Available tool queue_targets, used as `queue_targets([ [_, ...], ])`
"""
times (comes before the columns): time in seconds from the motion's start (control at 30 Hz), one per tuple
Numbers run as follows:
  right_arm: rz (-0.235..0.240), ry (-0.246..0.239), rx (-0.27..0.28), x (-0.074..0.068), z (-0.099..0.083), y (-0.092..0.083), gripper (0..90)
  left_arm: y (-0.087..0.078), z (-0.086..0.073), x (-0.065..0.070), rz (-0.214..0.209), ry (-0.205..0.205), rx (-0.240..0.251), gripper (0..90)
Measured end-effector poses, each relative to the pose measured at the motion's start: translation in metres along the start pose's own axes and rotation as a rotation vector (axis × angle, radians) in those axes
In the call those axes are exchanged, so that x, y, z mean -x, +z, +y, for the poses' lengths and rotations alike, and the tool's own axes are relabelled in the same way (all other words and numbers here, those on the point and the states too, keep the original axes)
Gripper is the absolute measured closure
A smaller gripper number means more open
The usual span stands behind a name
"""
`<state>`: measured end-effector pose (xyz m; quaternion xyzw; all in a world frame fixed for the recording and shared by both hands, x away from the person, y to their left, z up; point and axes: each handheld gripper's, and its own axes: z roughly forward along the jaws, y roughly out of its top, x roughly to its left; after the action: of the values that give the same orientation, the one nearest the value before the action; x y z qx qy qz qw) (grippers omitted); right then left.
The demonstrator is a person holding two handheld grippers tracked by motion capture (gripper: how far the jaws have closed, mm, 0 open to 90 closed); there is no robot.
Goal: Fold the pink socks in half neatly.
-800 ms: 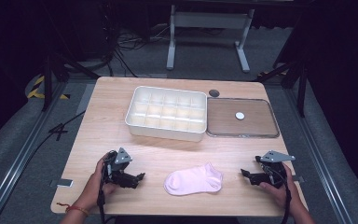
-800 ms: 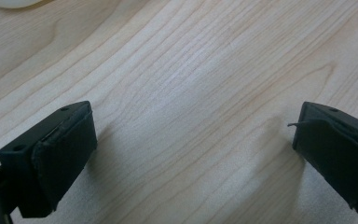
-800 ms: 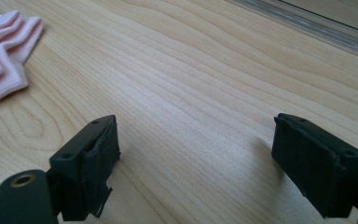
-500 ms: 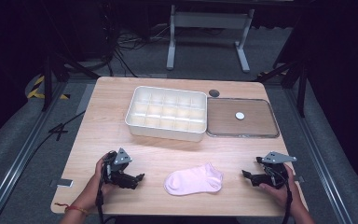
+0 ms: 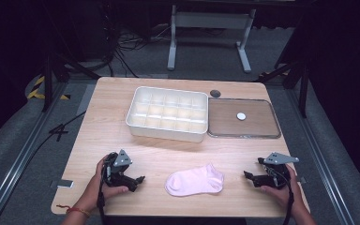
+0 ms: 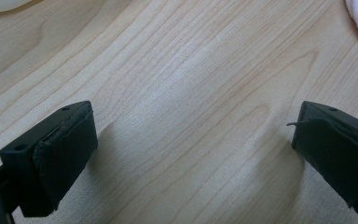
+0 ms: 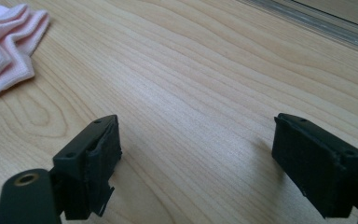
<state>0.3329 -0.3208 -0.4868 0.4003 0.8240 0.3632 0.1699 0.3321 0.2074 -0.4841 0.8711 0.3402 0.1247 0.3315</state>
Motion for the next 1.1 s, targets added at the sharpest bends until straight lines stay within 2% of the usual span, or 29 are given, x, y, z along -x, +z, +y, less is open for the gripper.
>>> queue_targets([
  [0.23,0.002,0.003,0.012,0.002,-0.001,-0.002,26.5,0.000,0.000,0.000,0.000,0.000,0.000,0.3],
  [0.3,0.020,0.019,0.028,0.003,0.000,-0.004,27.6,0.000,0.000,0.000,0.000,-0.003,0.001,0.3],
  [0.47,0.030,0.002,0.058,0.000,0.006,-0.008,31.1,0.000,0.000,0.001,0.000,-0.006,0.001,0.3],
  [0.7,0.068,-0.072,0.093,-0.018,0.024,-0.013,37.9,0.000,0.000,0.001,0.000,-0.007,0.001,0.4],
  [0.83,0.087,-0.115,0.098,-0.030,0.034,-0.010,38.2,0.000,0.000,0.001,0.000,-0.006,0.002,0.4],
  [1.03,0.145,-0.158,0.105,-0.050,0.046,-0.005,40.3,0.000,0.000,0.001,-0.004,-0.003,0.002,1.1],
  [1.1,0.178,-0.172,0.106,-0.059,0.053,-0.001,42.1,0.000,0.000,0.001,-0.003,-0.005,-0.001,1.1],
])
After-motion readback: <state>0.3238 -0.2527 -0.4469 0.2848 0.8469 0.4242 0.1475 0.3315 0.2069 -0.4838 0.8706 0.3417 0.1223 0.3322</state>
